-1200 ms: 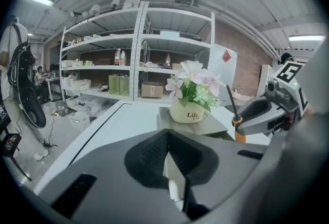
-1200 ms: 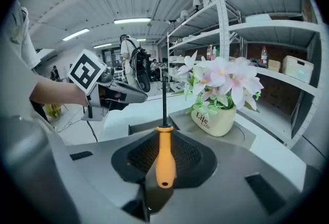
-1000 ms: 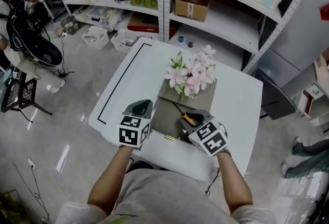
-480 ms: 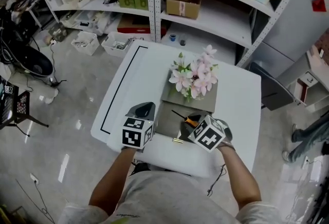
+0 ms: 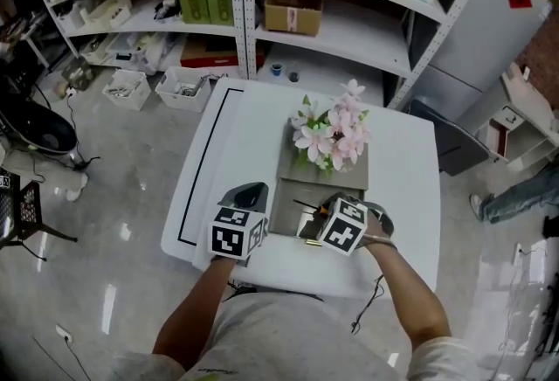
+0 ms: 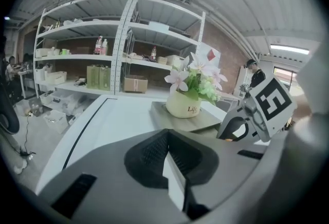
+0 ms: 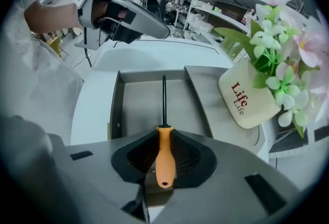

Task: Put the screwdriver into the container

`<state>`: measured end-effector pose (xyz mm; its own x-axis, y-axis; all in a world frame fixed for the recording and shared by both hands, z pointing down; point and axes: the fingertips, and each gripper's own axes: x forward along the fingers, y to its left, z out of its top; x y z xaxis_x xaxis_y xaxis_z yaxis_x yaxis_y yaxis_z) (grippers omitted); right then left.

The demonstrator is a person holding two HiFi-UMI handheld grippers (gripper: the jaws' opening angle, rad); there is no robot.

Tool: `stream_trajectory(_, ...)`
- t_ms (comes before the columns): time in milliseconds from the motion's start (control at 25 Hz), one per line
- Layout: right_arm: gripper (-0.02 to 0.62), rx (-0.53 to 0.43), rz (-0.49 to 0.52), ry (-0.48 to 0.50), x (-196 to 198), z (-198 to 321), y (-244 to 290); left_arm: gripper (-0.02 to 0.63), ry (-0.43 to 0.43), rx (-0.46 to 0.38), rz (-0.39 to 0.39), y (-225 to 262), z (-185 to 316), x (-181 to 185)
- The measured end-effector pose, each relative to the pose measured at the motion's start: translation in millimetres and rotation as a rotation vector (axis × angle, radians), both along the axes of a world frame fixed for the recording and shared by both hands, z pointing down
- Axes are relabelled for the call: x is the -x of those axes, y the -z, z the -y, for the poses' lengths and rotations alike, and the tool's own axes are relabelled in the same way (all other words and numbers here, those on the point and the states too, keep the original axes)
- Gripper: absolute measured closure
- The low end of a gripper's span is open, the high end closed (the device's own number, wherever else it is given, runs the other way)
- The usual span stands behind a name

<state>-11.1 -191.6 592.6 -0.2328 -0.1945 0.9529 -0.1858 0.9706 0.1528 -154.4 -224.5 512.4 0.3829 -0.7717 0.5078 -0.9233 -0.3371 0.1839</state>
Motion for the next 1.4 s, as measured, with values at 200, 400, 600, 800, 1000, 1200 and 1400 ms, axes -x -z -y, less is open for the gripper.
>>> stream_trajectory(200,0.52,0.001,-0.084,0.005,0.4,2.2,-10.0,0.603,-0.034,-0.006,-0.001,1.5,3.3,4.6)
stream_trajectory(400,0.52,0.005,-0.144,0.015,1.5,2.5,-20.1,0.603,-0.075,-0.003,0.005,-1.3,4.6,4.8)
stream_trajectory(600,0.518,0.008,-0.2,0.027,2.7,2.3,-28.4,0.603,-0.108,-0.001,0.006,-3.9,3.0,4.6)
stream_trajectory(800,0.517,0.013,-0.215,0.017,3.2,4.2,-29.2,0.603,-0.123,0.002,0.009,-5.2,3.0,8.3)
stream_trajectory(1000,0.515,-0.005,-0.202,-0.001,2.2,6.4,-29.6,0.603,-0.135,-0.003,0.013,-5.2,2.0,8.3)
stream_trajectory(1200,0.508,-0.01,-0.175,-0.008,3.1,1.1,-25.8,0.603,-0.142,-0.001,0.015,-2.0,-4.3,6.7)
stream_trajectory(1400,0.506,-0.014,-0.074,-0.058,1.8,2.6,-7.5,0.603,-0.127,-0.009,0.017,1.0,-4.1,5.7)
